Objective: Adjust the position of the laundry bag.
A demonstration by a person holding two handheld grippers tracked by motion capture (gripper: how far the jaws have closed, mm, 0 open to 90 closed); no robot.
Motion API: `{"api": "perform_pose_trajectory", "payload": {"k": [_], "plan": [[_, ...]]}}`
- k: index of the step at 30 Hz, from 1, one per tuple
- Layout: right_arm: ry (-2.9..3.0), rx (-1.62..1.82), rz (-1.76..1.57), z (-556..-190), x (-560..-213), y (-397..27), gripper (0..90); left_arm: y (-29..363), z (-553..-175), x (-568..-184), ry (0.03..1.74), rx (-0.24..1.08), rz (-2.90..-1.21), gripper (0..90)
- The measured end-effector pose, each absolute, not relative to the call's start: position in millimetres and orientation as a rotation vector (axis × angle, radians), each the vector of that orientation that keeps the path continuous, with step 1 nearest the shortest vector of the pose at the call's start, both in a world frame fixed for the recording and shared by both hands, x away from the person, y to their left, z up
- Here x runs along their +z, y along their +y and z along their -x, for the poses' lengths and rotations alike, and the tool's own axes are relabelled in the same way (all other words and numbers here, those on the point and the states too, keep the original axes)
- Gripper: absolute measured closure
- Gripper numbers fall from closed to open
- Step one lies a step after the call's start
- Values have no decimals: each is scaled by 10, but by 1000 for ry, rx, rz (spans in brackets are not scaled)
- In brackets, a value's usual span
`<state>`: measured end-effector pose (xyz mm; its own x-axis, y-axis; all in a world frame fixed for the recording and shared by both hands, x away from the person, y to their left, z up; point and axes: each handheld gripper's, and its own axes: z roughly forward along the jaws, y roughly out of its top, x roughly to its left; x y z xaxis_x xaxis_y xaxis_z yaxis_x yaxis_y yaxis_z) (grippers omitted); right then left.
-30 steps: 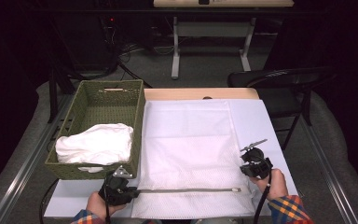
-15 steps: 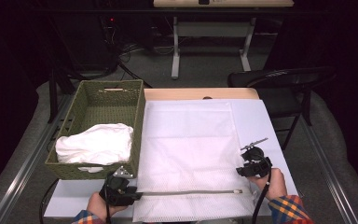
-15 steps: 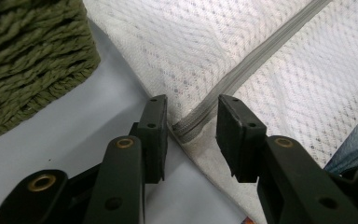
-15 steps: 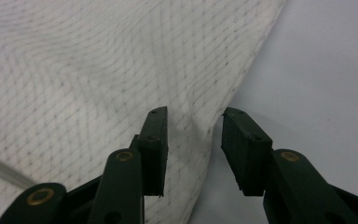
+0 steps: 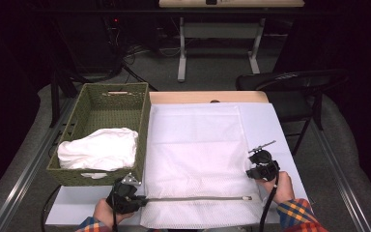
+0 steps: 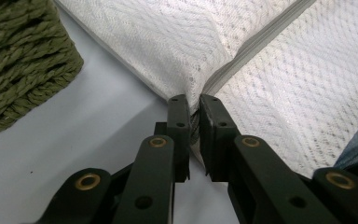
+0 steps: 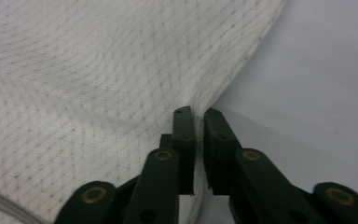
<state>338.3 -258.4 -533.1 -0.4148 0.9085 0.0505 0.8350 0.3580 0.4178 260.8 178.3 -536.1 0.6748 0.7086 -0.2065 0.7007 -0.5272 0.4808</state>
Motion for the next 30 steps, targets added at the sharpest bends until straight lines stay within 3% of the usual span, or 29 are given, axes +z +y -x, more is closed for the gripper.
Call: {"api": "perform_pose_trajectory", "payload": {"k": [30], "plan": [[2395,572,-1571,-3431,-5304,-2555,883,1738,-2638,-5342,1139,163,-2294,840]]}}
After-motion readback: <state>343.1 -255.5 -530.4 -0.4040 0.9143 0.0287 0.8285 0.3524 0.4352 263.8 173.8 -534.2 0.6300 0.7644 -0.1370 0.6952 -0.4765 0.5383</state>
